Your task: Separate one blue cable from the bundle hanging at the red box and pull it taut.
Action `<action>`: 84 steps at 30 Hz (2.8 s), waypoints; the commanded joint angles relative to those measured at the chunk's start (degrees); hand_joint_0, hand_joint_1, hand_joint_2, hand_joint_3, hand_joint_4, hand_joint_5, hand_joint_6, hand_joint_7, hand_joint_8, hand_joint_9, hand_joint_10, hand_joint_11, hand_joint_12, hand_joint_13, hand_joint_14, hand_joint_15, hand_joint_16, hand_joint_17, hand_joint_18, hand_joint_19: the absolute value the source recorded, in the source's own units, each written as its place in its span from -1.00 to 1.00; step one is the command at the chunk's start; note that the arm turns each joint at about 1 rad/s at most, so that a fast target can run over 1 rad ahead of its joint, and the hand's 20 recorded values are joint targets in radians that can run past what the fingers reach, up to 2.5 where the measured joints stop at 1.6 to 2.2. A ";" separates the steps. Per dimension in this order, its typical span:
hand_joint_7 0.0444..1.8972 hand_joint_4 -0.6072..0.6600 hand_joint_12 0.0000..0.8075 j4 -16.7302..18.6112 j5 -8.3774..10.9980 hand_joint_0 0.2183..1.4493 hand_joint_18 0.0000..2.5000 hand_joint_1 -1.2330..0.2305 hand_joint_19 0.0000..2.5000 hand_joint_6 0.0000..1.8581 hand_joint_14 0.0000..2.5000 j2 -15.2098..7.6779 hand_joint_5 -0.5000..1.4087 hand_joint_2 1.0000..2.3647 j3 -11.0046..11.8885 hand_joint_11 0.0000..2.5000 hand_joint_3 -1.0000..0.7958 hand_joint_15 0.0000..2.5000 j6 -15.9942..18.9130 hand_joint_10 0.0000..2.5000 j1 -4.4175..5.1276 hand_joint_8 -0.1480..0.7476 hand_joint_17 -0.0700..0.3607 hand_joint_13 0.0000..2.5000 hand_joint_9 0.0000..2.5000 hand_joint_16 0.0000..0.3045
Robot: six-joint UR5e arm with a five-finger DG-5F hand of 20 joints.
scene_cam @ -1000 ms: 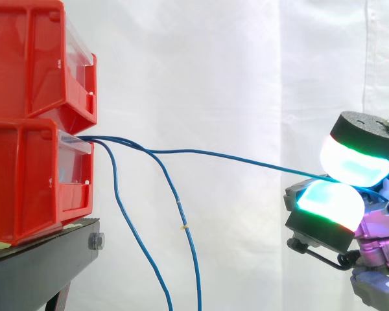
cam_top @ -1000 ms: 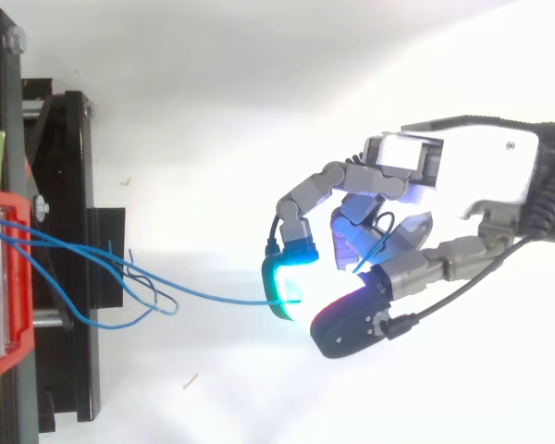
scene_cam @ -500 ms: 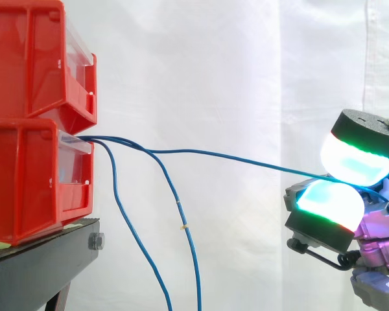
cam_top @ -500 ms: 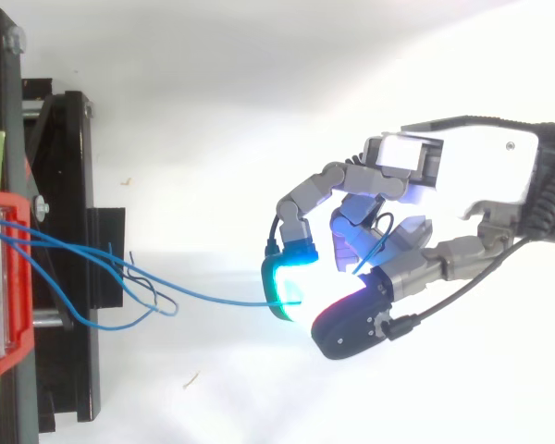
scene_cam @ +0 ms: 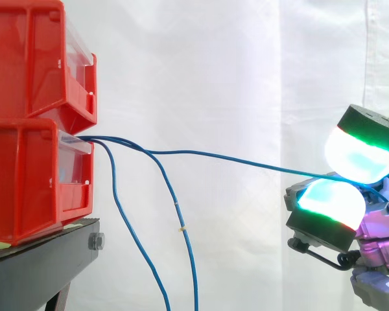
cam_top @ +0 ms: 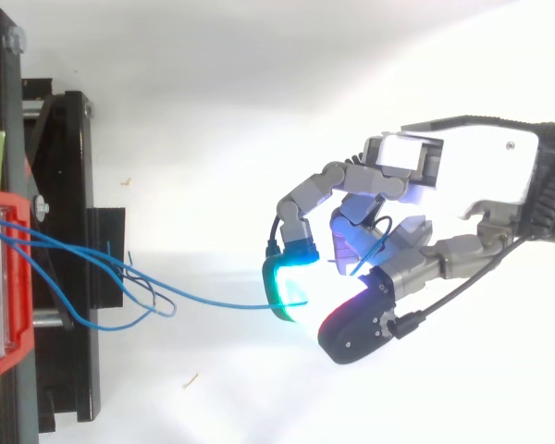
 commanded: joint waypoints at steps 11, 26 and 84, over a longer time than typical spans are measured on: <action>0.21 0.25 -0.02 0.00 0.00 -0.35 -0.15 -0.10 -0.32 -0.02 0.05 0.00 -0.69 -1.00 0.03 0.26 -0.44 0.26 0.00 0.28 0.01 0.08 -0.11 -0.02 -0.21 -0.64; 0.19 0.28 0.04 0.00 0.00 -0.50 -0.13 -0.14 -0.33 -0.03 0.10 0.00 -0.69 -1.00 -0.06 0.21 -0.44 0.21 0.00 0.33 -0.08 0.12 -0.07 -0.02 -0.22 -0.62; 0.30 0.10 -0.04 0.00 0.00 -0.33 -0.14 -0.28 -0.30 -0.04 0.03 0.00 -0.67 -0.96 -0.06 0.28 -0.02 0.26 0.00 0.20 0.01 0.05 -0.12 -0.01 -0.19 -0.65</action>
